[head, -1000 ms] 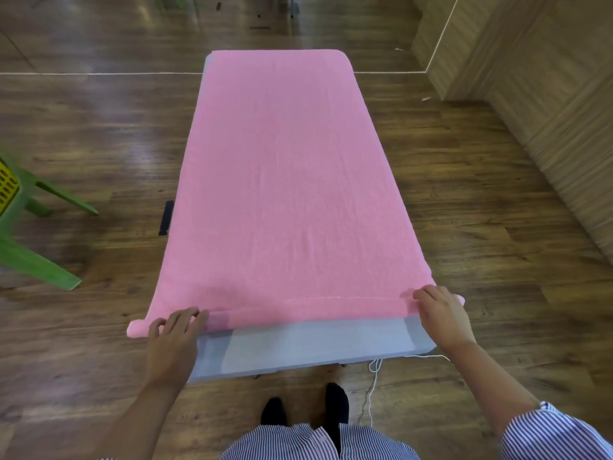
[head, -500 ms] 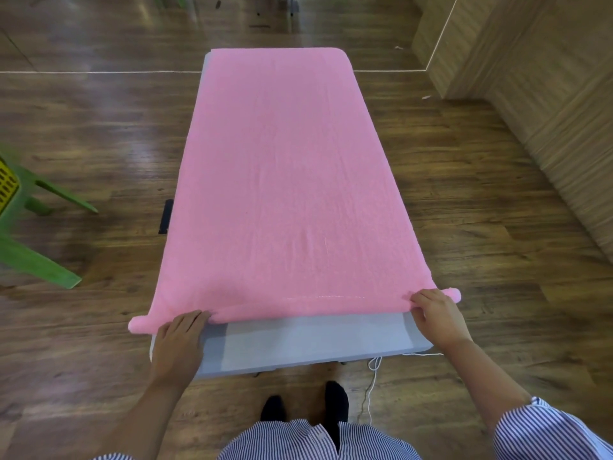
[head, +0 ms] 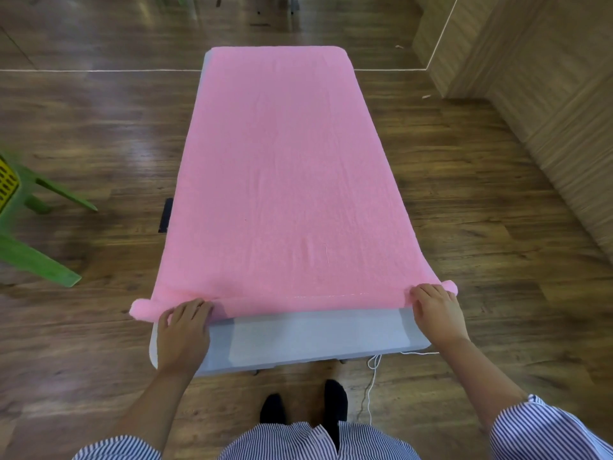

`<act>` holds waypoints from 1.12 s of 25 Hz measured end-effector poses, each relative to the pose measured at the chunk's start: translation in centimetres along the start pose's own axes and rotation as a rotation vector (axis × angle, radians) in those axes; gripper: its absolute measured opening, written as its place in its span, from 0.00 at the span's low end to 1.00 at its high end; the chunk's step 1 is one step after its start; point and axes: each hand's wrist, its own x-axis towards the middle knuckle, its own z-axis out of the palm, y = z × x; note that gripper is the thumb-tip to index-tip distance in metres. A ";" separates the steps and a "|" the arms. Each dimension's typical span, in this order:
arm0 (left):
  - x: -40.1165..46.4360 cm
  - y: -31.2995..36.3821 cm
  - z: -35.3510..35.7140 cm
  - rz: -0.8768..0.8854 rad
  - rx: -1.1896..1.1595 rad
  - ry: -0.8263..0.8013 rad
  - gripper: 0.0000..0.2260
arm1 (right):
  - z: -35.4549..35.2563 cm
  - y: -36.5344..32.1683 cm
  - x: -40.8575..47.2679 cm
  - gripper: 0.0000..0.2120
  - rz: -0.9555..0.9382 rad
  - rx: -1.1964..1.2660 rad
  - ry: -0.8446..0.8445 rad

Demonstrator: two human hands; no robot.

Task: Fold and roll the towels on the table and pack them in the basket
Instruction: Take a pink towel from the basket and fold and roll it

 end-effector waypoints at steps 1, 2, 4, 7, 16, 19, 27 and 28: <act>0.0 0.1 0.0 0.009 -0.008 -0.006 0.17 | 0.0 0.2 -0.2 0.13 -0.013 0.022 -0.013; 0.0 0.0 0.1 0.018 -0.007 -0.007 0.17 | 0.0 0.3 -0.3 0.17 -0.023 0.026 -0.034; 0.0 -0.2 0.3 0.030 0.006 -0.017 0.18 | 0.0 0.3 -0.2 0.23 -0.009 0.012 -0.071; 0.0 -0.6 0.5 0.032 0.045 0.001 0.20 | -0.3 -0.2 0.3 0.19 0.039 -0.005 -0.115; -0.7 -1.5 0.2 0.146 0.088 0.059 0.21 | -0.5 0.3 0.9 0.12 -0.006 -0.054 -0.045; 0.1 -0.4 0.2 0.158 0.058 0.099 0.21 | -0.5 -0.2 1.6 0.20 -0.008 -0.056 0.000; 1.3 0.5 0.3 0.125 -0.021 -0.061 0.19 | 0.4 -0.3 1.5 0.27 -0.091 0.017 -0.110; 1.3 0.5 0.3 0.117 -0.021 -0.056 0.19 | 0.3 -0.3 1.5 0.26 -0.086 0.018 -0.116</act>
